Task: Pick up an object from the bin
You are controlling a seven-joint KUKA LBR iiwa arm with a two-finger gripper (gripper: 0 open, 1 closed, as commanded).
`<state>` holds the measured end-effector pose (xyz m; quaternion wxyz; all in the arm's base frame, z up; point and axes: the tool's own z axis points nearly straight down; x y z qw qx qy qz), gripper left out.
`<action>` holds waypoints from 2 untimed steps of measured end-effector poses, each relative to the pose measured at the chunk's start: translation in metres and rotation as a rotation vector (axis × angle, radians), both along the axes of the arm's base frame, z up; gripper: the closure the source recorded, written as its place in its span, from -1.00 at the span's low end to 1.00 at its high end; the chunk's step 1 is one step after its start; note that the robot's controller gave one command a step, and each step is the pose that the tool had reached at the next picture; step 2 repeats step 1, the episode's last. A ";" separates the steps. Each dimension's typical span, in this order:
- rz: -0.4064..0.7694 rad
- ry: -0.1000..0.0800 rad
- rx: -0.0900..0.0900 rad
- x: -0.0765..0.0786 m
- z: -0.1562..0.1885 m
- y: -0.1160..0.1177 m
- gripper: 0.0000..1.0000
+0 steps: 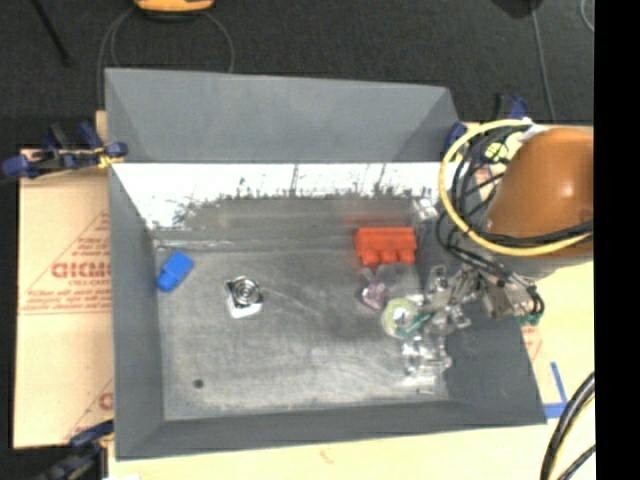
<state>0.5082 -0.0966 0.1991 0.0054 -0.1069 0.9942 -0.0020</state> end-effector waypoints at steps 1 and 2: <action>0.243 0.002 -0.003 0.024 0.068 -0.064 1.00; 0.243 0.002 -0.003 0.024 0.068 -0.064 1.00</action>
Offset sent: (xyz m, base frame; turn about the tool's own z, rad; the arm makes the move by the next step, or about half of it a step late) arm 0.0226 -0.0614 0.0656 -0.2464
